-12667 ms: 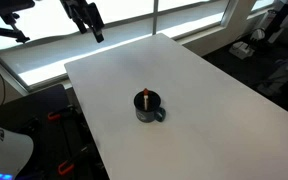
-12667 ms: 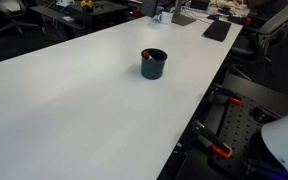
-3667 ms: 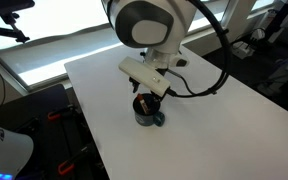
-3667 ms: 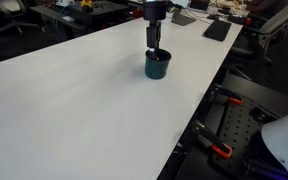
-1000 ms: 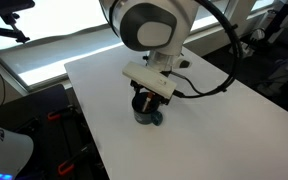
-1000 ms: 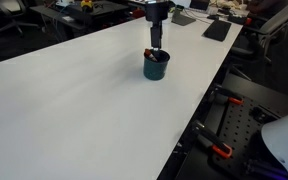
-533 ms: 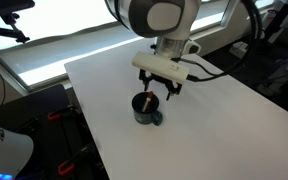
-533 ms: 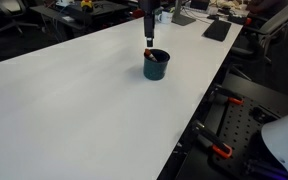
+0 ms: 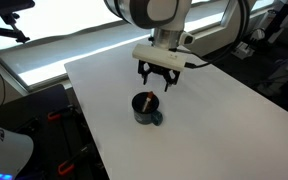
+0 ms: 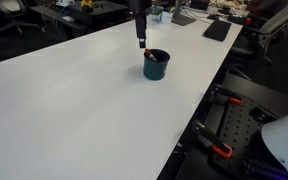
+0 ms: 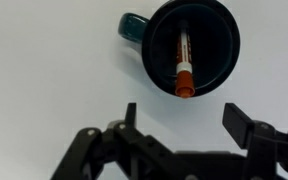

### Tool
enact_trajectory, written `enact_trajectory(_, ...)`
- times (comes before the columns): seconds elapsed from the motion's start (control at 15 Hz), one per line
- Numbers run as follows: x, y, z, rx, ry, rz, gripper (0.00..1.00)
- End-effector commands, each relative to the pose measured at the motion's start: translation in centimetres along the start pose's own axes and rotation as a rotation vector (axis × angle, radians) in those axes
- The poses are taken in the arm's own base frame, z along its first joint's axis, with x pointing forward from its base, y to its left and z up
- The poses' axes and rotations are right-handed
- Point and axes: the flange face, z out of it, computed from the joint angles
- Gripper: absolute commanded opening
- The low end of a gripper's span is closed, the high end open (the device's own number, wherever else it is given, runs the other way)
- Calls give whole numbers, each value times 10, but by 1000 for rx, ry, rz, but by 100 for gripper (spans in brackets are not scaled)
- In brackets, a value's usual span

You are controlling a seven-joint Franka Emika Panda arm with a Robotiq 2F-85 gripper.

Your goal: Put the marker on the table

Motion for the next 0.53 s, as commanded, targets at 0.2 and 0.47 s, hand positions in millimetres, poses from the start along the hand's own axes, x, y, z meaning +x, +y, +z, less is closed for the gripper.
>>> enact_trajectory(0.2,2,-9,13,36,-42,2,77)
enact_trajectory(0.47,-4,-4,16,42,-49,25,47)
